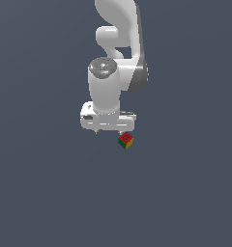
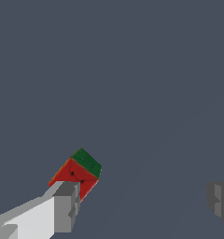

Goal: Pick up the object and move it to a goal position.

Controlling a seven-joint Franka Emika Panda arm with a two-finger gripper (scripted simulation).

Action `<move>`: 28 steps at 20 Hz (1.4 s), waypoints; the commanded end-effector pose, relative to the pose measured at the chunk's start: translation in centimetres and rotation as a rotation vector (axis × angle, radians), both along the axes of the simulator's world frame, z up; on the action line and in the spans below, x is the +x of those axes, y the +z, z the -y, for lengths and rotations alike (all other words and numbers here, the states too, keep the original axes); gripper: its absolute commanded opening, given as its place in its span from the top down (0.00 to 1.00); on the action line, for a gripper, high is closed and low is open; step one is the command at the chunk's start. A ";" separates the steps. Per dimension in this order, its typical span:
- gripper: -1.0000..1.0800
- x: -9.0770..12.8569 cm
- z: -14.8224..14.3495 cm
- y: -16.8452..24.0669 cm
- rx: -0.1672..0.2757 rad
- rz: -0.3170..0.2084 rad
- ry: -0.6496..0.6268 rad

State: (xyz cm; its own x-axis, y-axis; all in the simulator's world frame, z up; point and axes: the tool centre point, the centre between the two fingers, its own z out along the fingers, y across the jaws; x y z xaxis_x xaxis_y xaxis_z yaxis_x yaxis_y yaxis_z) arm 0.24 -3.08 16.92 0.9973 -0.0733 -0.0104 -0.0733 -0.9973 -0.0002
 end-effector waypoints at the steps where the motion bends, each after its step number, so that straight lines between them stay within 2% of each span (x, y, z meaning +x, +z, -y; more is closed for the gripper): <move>1: 0.04 0.0 0.0 0.0 0.000 0.000 0.000; 15: 0.04 0.7 0.6 0.4 -0.013 0.010 0.027; 28: 0.04 -0.1 -1.6 -1.7 -0.007 0.010 -0.131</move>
